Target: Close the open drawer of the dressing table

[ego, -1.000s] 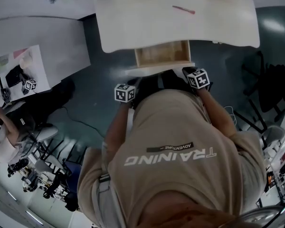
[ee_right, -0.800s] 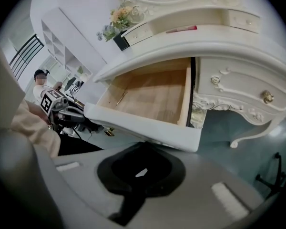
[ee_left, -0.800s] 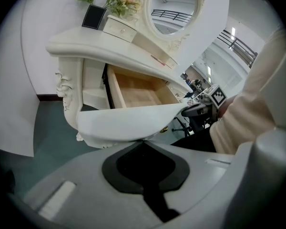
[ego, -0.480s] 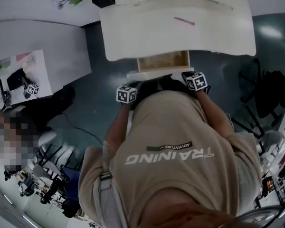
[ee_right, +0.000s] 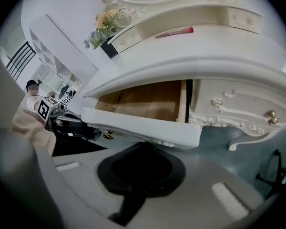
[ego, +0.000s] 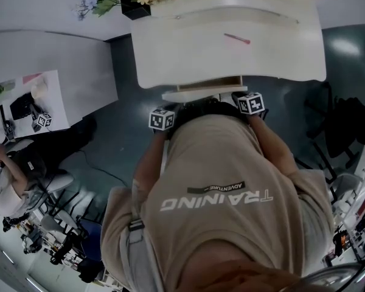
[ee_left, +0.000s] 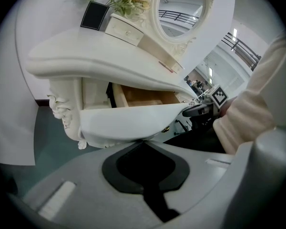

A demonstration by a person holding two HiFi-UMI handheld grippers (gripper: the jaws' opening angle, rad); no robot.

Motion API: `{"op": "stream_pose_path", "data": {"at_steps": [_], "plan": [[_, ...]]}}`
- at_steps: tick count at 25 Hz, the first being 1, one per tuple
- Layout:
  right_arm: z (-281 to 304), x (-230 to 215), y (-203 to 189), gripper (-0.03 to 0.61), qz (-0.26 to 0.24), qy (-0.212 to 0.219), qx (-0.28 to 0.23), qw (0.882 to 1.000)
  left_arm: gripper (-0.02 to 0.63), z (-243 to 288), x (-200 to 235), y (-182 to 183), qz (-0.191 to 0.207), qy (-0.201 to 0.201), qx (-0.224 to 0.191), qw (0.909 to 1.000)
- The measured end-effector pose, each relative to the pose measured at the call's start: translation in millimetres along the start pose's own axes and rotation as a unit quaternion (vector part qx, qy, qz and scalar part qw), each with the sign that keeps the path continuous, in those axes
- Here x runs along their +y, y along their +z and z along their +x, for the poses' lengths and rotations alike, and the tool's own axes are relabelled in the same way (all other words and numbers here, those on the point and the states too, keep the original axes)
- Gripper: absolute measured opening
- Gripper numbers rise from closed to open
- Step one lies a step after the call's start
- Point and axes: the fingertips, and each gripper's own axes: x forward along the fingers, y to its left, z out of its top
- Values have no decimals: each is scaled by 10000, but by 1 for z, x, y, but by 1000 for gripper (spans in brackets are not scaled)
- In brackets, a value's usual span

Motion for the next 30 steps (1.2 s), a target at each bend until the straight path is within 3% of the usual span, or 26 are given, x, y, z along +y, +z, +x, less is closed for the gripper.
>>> {"op": "stream_pose_path", "data": {"at_steps": [11, 23, 30], "plan": [[9, -18, 49, -3, 72, 38, -162, 9998, 6, 11, 20, 48, 60, 192, -141, 9997], [13, -20, 82, -3, 44, 66, -335, 9994, 6, 13, 33, 78, -566, 562, -514, 9955], [13, -5, 79, -3, -215, 202, -446, 9986, 6, 7, 22, 84, -557, 456, -856, 9937]]}}
